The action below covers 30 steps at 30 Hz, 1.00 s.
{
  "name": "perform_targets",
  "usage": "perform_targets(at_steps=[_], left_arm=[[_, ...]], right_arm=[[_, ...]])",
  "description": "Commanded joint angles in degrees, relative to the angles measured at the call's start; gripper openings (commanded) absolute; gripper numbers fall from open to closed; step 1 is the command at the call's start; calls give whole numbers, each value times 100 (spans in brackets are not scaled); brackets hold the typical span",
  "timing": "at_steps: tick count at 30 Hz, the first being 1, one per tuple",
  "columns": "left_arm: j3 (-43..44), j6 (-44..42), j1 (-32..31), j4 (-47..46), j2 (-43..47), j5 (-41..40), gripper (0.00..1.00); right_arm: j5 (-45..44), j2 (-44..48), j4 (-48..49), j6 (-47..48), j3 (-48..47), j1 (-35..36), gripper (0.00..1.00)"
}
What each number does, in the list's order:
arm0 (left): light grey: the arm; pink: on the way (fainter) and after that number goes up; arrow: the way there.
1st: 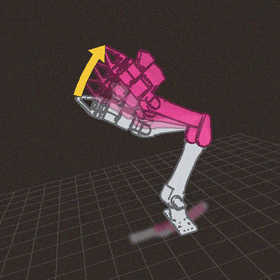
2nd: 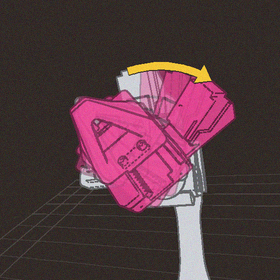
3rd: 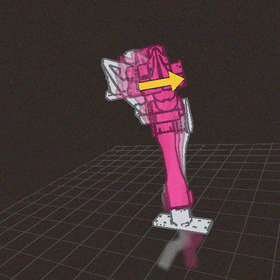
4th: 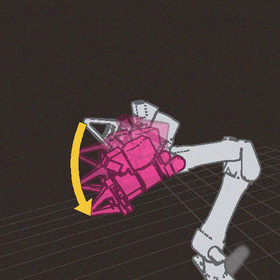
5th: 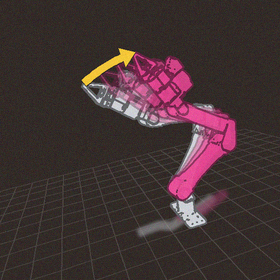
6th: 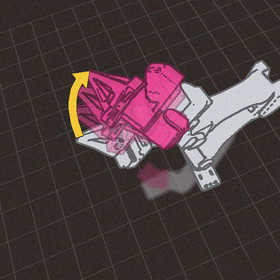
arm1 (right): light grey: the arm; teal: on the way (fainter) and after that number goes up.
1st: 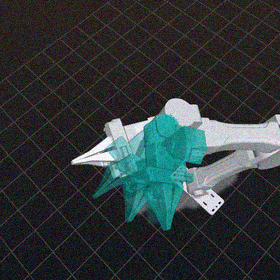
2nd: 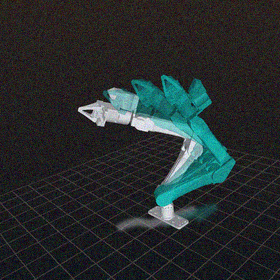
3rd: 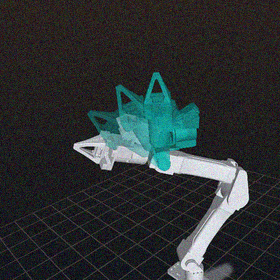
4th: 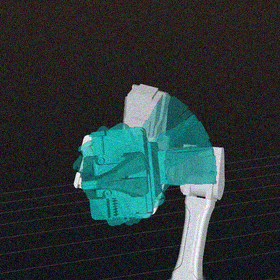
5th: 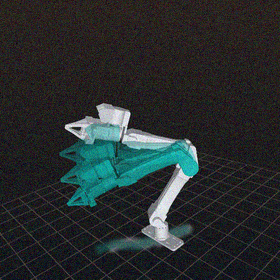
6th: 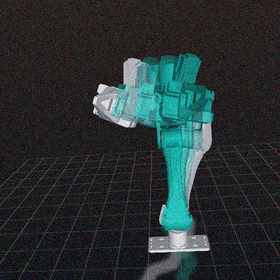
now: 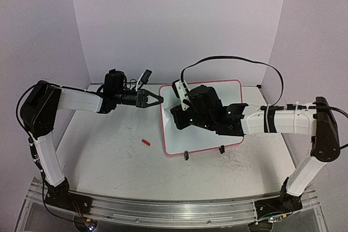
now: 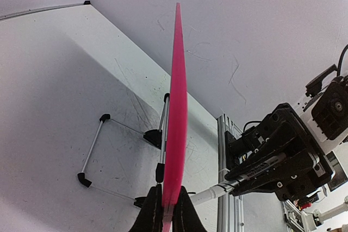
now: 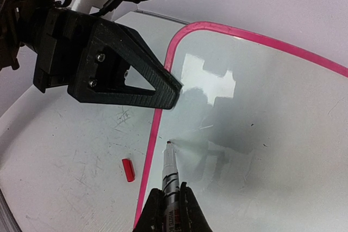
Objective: Write a sentence on the whiteboard
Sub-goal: Hold the whiteboard at the center of the board, then write a sentence on the whiteboard.
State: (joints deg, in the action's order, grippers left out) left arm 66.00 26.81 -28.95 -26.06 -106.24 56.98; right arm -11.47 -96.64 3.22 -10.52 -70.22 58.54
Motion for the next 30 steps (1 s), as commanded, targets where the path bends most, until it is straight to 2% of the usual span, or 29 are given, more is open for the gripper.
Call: perform_targets(at_steps=[1,30], left_arm=[[54,114,-49,-90,126,168,0],[52,123,-51,-92,174,157,0]], right_arm=[[-173,-57,147,-80,-108,36,0],[-212,-74,-41,-387,189,217,0]])
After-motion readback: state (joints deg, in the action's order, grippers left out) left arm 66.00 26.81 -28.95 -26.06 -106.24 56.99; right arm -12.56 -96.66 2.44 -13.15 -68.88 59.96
